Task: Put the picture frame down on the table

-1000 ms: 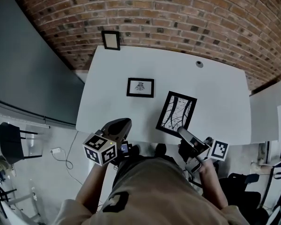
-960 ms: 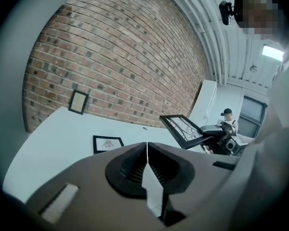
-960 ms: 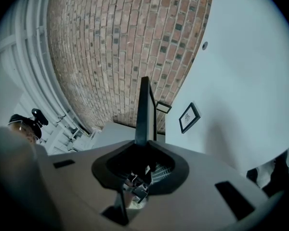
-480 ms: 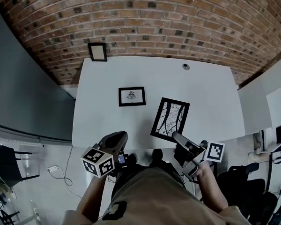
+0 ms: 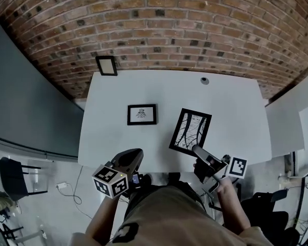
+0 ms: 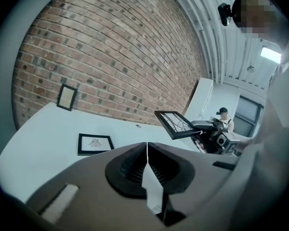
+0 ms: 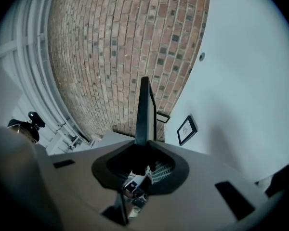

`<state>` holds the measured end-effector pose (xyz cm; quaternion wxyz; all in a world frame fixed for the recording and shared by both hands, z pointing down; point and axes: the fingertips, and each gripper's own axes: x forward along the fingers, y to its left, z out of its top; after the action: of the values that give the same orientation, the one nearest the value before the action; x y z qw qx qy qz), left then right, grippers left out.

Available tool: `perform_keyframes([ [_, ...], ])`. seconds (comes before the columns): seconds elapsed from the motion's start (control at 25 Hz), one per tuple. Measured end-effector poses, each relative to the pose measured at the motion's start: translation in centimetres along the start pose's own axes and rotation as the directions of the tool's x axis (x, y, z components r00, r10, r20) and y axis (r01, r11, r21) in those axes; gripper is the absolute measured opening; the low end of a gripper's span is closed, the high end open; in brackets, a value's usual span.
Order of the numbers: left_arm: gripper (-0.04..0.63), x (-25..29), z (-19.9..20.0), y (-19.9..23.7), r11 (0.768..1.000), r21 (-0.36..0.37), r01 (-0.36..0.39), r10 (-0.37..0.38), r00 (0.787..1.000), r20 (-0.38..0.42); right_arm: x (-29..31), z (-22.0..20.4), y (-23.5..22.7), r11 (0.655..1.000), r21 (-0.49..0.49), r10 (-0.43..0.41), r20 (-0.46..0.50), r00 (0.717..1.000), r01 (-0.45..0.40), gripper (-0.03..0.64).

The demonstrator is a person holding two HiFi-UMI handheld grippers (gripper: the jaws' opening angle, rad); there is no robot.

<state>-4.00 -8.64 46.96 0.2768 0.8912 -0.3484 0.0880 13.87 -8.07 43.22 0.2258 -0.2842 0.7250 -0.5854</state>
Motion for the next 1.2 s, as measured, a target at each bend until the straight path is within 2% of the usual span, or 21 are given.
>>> perform_keyframes([
  [0.12, 0.009, 2.2, 0.1, -1.4, 1.0, 0.0, -0.017, 0.017, 1.0, -0.01, -0.6, 2.1, -0.6, 1.0, 0.016, 0.023, -0.018, 1.0, -0.023, 0.057],
  [0.52, 0.009, 6.2, -0.7, -3.8, 0.997, 0.011, -0.07, 0.071, 0.995, -0.07, -1.4, 6.8, -3.5, 1.0, 0.02, 0.017, -0.083, 0.996, -0.015, 0.057],
  [0.84, 0.009, 7.0, -1.1, -3.9, 0.997, -0.002, -0.072, 0.072, 0.994, -0.079, -0.4, 9.1, -5.7, 0.999, -0.024, -0.038, -0.122, 0.992, 0.035, 0.057],
  [1.04, 0.009, 6.5, -1.3, -3.1, 0.997, -0.019, -0.078, 0.076, 0.994, -0.074, 0.9, 9.9, -7.7, 0.995, -0.036, -0.094, -0.112, 0.989, 0.091, 0.057],
  [1.2, 0.009, 5.8, -1.4, -2.2, 0.997, -0.029, -0.078, 0.076, 0.995, -0.068, 2.1, 10.1, -9.9, 0.987, -0.075, -0.15, -0.142, 0.978, 0.141, 0.057],
])
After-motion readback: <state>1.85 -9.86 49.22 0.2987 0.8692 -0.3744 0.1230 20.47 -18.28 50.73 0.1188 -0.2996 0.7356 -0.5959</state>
